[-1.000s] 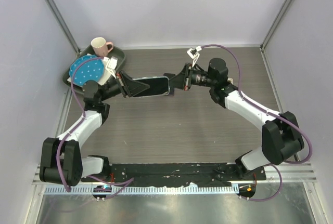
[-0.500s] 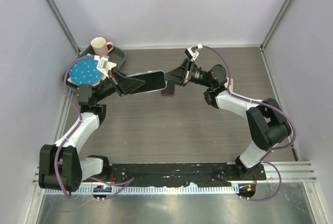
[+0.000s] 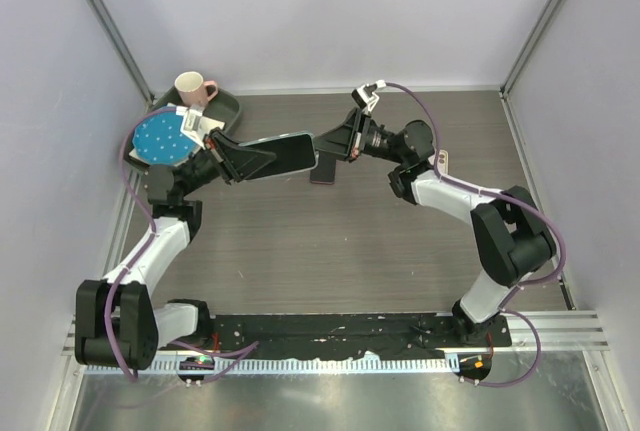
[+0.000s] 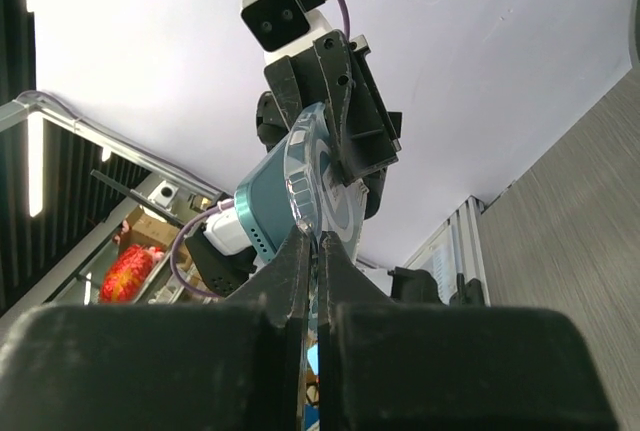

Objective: Take the phone out of the phone case
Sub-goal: Remove the phone case from the phone.

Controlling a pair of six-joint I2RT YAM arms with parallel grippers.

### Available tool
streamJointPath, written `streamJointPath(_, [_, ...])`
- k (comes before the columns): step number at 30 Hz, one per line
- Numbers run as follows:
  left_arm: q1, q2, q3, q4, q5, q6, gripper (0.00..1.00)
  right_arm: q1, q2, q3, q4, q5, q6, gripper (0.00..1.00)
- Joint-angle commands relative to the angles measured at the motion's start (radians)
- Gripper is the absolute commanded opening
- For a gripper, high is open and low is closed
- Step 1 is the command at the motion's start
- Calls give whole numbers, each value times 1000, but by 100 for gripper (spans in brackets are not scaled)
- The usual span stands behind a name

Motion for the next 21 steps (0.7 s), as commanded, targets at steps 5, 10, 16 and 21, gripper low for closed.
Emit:
streamJointPath(5, [-40,67,46,-201,-415,134,0,84,-19,47,319,-424,-30,1])
streamJointPath(10, [-54,58,104,-445,-418,263,0,117,-188,226,-1358,-72,-1393,1])
streamJointPath(16, [-60,67,103,-416,-445,231,0,128,-197,174,-1325,-19,-1359,8])
streamJointPath(21, [-54,75,78,-303,-464,159,0,130,-197,99,-1207,-119,-1291,30])
